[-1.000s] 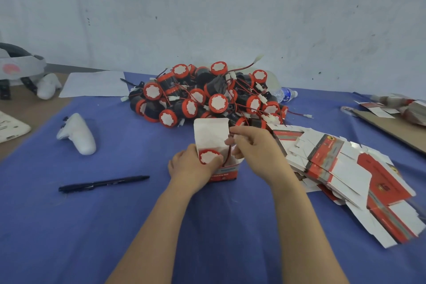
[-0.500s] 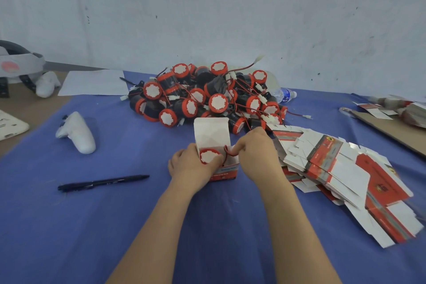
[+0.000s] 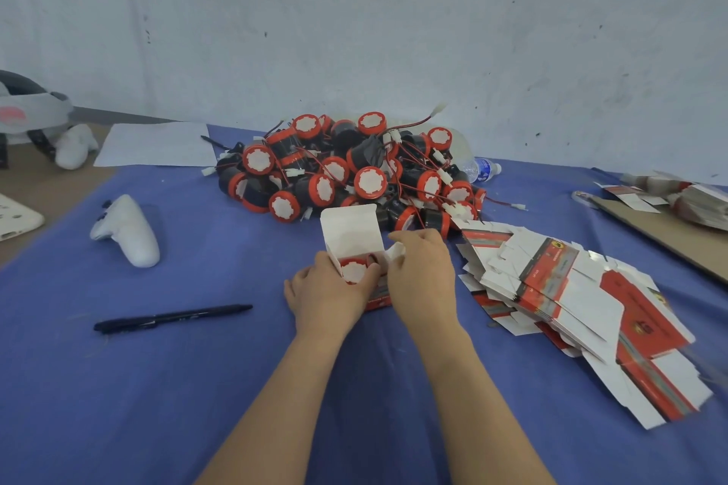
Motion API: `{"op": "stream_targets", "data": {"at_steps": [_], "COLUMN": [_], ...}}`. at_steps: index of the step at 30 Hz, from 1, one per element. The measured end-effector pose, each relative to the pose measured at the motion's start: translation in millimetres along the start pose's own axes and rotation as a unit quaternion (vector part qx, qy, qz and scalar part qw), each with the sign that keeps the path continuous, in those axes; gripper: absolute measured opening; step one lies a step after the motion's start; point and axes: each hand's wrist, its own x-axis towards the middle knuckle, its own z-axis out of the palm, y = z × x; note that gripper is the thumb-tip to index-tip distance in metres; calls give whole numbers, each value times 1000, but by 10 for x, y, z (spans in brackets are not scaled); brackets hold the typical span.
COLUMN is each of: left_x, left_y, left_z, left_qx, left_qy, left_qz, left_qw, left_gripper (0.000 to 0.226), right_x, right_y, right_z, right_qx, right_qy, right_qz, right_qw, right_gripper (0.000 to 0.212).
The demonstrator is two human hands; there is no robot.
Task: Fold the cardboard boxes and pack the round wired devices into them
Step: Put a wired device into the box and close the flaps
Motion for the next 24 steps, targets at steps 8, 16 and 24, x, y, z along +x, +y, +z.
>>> {"op": "stream_targets", "data": {"at_steps": [8, 16, 24], "left_x": [4, -4, 0], "left_y": [-5, -5, -10], "left_z": [53, 43, 15], "left_qx": [2, 10, -10], "left_qy": [14, 0, -19], "left_qz": [0, 8, 14], "left_qw": [1000, 1000, 1000], "left_gripper": [63, 58, 29], "right_x": [2, 9, 49], "right_y": [6, 32, 128], "right_z": [50, 122, 102], "right_qx": [167, 55, 11], "right_qy": [-12, -24, -54], "right_qz": [45, -11, -6], "right_qw": [985, 998, 998], "right_gripper": [37, 22, 22]}}
